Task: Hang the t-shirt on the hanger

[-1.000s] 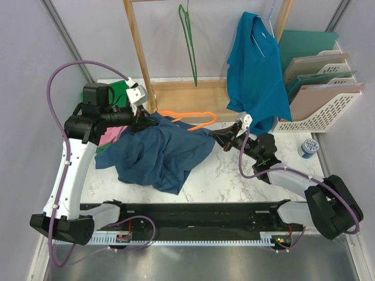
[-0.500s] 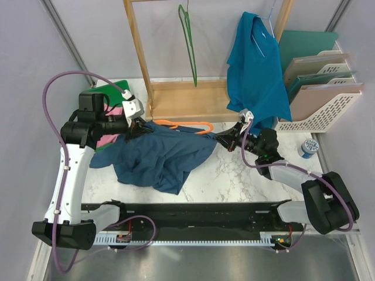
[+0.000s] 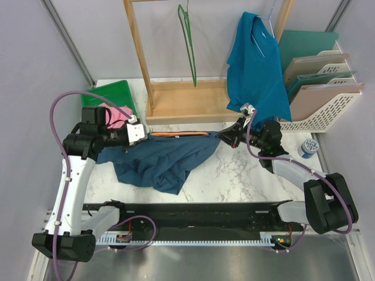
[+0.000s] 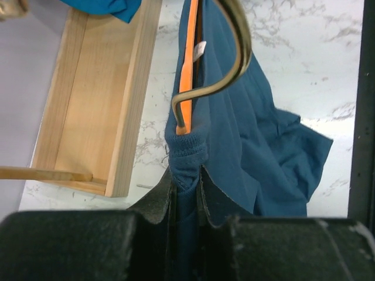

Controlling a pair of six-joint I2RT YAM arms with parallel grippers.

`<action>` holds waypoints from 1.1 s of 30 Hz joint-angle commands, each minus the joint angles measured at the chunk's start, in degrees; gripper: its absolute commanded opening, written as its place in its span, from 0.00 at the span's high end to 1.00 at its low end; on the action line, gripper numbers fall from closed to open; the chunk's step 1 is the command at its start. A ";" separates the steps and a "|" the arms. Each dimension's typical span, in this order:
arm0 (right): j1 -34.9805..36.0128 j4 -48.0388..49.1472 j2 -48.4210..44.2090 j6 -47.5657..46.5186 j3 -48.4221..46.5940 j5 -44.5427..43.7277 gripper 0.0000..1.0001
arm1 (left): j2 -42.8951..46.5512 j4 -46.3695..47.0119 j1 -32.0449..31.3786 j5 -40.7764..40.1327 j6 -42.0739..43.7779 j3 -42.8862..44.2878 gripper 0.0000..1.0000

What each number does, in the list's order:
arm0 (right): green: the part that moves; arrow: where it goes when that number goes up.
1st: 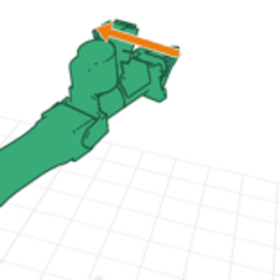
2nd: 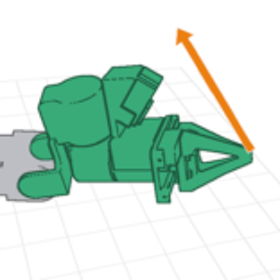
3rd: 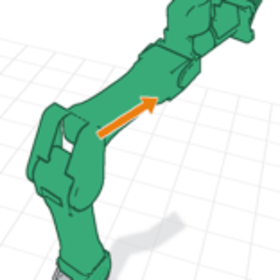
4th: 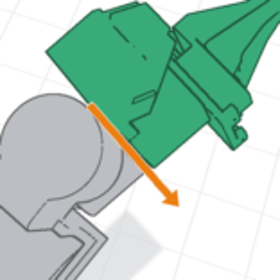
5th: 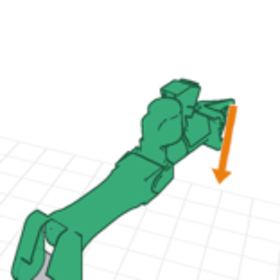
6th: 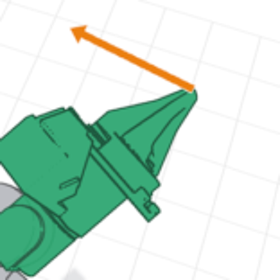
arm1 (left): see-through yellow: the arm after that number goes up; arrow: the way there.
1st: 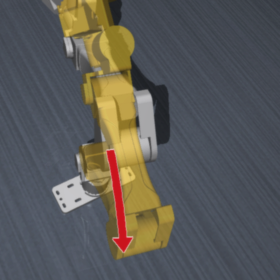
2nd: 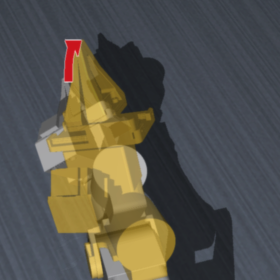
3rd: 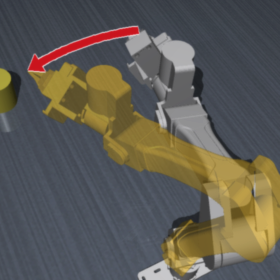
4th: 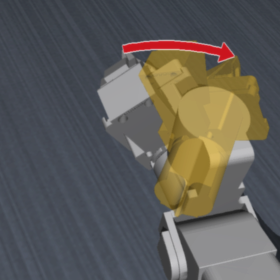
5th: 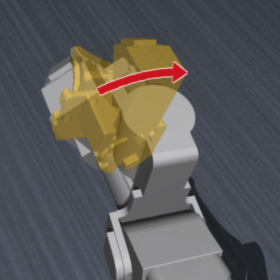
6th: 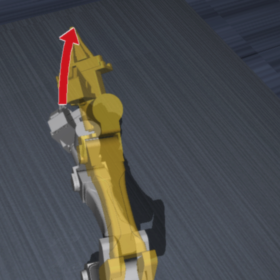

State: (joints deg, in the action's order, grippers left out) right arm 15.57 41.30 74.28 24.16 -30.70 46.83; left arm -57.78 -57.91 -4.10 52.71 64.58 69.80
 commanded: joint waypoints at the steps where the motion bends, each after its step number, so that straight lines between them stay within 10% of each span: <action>1: -3.27 -5.60 -3.17 -2.62 -3.22 -0.25 1.00 | 1.00 -1.68 1.46 -9.82 12.92 -0.72 0.98; 33: 14.31 -32.49 -9.06 -29.07 -21.15 -2.97 1.00 | -4.80 7.64 -19.72 -14.55 -11.05 5.88 0.98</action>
State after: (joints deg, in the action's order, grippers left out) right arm 28.27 8.29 67.85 -1.87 -47.75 40.86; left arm -61.67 -55.09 -22.13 38.87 57.14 74.43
